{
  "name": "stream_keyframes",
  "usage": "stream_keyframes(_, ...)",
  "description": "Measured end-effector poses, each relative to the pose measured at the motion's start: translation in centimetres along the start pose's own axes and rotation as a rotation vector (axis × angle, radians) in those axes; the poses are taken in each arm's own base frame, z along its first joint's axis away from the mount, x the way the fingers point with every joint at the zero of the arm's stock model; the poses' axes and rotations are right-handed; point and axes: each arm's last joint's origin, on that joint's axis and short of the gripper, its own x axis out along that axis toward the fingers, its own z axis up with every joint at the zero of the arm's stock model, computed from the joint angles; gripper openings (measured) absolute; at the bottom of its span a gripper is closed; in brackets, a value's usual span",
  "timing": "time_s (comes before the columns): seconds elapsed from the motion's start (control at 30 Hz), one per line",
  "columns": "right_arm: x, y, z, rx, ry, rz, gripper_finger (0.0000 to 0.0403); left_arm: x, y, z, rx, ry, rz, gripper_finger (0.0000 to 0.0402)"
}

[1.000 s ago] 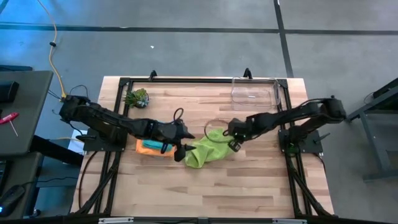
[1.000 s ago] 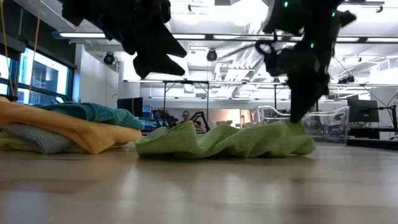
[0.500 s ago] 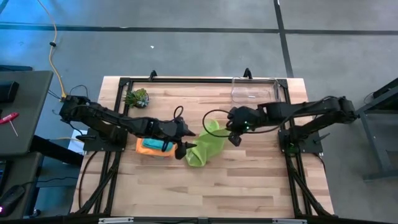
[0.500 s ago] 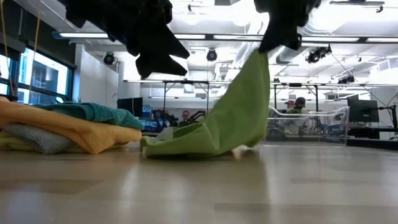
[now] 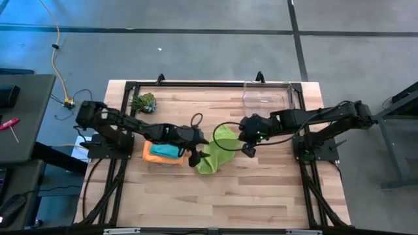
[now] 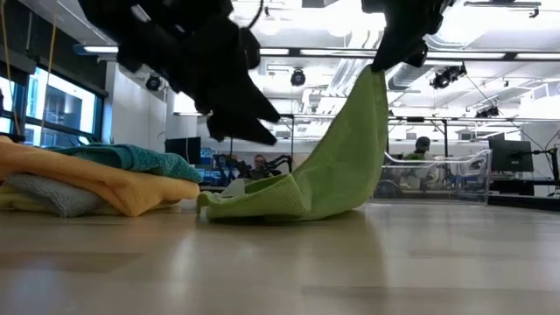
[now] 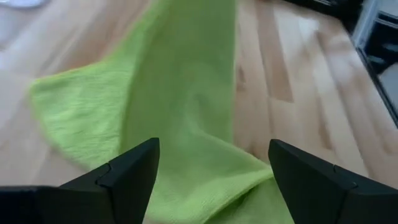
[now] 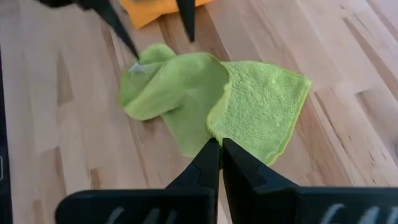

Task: Fold microfiber towels

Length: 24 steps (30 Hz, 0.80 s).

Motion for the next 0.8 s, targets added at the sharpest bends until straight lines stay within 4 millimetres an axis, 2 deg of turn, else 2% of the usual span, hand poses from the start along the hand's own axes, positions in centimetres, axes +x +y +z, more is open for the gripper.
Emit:
stream_keyframes(0.1,0.0,0.2,0.0,-0.037,-0.013,0.008,0.0,1.0,0.2,-0.7,0.013,0.023,-0.001,0.0293)
stream_keyframes(0.27,0.0,0.2,0.1,-0.067,-0.016,0.009,0.0,1.4,0.4,-0.9,-0.037,0.006,0.042,0.0294)
stream_keyframes(0.47,0.0,0.4,0.3,-0.127,-0.045,0.02,0.0,1.4,0.5,-0.7,-0.014,0.031,-0.09,0.0294)
stream_keyframes(0.63,-0.1,0.6,0.6,-0.184,-0.064,0.067,0.0,1.8,1.2,-1.0,-0.019,0.05,-0.086,0.0294)
stream_keyframes(0.8,-0.1,0.7,0.6,-0.234,-0.064,0.083,0.0,2.0,1.1,-0.9,0.009,0.031,-0.121,0.0294)
